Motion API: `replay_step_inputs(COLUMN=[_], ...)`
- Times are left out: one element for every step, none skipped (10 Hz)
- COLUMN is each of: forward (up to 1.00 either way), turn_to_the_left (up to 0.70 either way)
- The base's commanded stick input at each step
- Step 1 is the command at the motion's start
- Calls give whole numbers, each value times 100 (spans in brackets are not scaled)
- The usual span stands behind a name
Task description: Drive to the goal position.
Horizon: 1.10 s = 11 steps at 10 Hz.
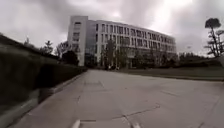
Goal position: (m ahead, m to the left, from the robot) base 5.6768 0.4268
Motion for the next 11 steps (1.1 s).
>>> replay_step_inputs(forward=[80,79,76,73,71,70,70,70,70,77,85], turn_to_the_left=[0,0,0,0,0,0,0,0,0,0,0])
